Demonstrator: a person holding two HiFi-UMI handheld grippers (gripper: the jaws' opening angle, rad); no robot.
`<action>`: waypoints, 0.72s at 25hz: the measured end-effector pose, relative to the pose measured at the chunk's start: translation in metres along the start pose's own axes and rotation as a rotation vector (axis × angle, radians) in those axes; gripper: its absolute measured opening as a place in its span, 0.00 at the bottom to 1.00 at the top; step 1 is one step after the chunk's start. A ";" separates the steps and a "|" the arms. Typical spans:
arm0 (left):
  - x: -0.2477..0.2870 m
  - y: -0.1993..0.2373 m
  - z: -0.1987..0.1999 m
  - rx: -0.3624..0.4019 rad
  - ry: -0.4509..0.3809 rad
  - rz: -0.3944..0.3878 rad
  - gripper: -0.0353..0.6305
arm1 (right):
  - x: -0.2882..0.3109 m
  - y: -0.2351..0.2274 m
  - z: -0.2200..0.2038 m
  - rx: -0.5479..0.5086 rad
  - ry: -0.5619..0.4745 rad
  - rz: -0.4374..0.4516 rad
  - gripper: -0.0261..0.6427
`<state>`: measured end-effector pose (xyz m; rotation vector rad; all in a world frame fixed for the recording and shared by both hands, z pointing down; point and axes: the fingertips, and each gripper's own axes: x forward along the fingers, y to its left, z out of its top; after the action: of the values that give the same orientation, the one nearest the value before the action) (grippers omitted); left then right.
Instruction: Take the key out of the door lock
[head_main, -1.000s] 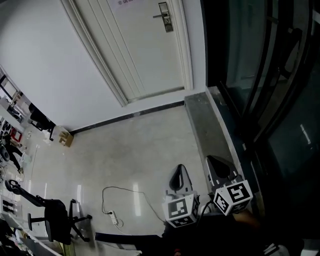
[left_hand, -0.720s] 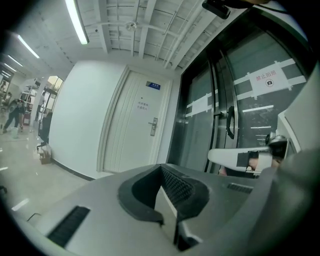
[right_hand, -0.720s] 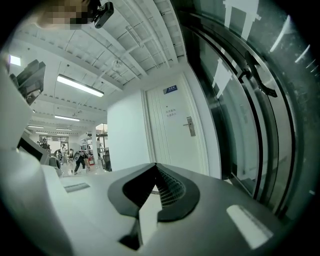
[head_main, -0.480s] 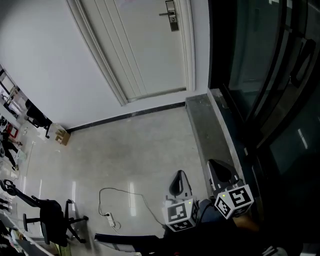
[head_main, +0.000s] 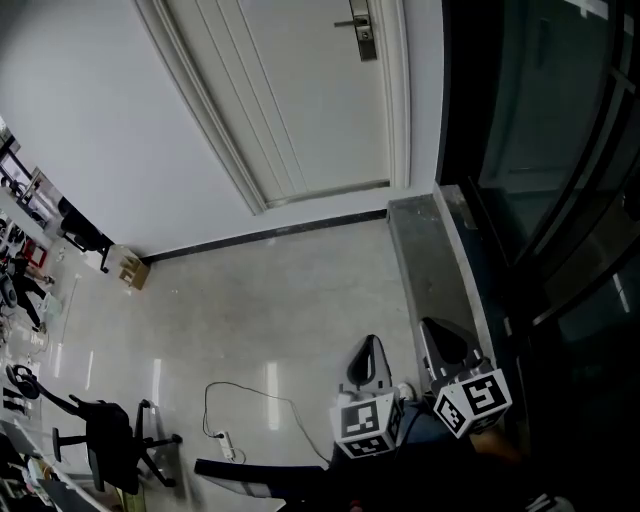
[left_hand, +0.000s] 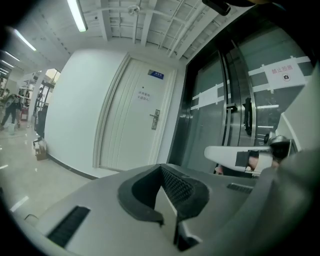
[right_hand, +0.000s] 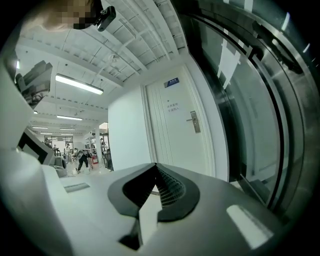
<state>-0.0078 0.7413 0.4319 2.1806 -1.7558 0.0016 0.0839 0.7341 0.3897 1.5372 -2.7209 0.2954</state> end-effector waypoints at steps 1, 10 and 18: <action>0.014 -0.001 0.005 0.002 -0.007 -0.001 0.05 | 0.010 -0.008 0.004 -0.006 -0.002 0.005 0.04; 0.113 -0.016 0.031 -0.006 -0.008 -0.018 0.05 | 0.080 -0.067 0.031 -0.065 -0.018 0.075 0.04; 0.165 -0.013 0.034 -0.027 0.004 -0.002 0.05 | 0.121 -0.106 0.031 -0.061 -0.006 0.071 0.04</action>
<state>0.0364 0.5780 0.4314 2.1615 -1.7415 -0.0175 0.1141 0.5734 0.3881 1.4318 -2.7657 0.2065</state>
